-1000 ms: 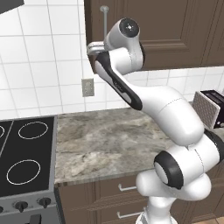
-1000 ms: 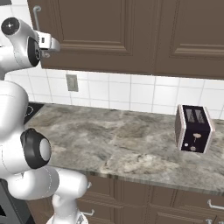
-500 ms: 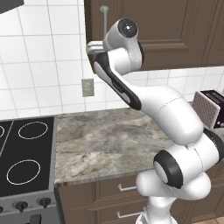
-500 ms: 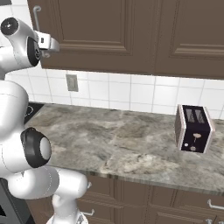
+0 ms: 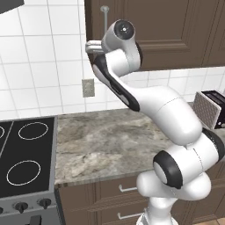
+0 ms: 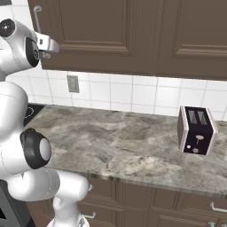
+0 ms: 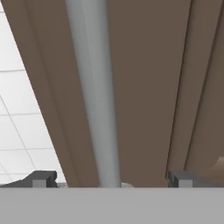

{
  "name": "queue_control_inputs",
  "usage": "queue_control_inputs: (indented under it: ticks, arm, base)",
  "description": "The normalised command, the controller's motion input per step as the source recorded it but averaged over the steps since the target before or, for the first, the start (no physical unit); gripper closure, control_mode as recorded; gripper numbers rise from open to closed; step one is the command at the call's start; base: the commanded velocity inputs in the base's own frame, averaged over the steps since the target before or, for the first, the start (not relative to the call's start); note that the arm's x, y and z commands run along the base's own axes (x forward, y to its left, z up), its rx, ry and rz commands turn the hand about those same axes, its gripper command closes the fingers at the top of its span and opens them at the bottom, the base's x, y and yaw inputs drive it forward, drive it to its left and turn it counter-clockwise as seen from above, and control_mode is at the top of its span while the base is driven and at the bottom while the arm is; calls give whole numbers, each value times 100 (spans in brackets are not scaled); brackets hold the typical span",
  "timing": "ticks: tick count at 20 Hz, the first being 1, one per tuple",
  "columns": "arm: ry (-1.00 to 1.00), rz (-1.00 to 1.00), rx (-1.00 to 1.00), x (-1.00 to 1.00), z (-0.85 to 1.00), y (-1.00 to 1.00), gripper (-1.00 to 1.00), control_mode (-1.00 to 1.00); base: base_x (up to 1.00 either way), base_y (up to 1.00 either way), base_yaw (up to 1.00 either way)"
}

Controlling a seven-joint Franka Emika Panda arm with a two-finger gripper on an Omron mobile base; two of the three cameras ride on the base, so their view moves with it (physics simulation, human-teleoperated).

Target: Open the cabinet. Pick the dish brush and place it next to the sink. Then close the cabinet.

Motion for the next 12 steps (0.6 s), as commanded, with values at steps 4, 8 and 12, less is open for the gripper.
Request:
queue_control_inputs:
  ticks: [4, 8, 12]
  arm:
    - [-6, 0, 0, 41, -15, 1, -100, -100]
    - [-8, 0, 0, 25, -19, 0, -100, -100]
    - [-1, 0, 0, 0, 0, 0, -100, -100]
  base:
    - [0, 0, 0]
    - [0, 0, 0]
    - [0, 0, 0]
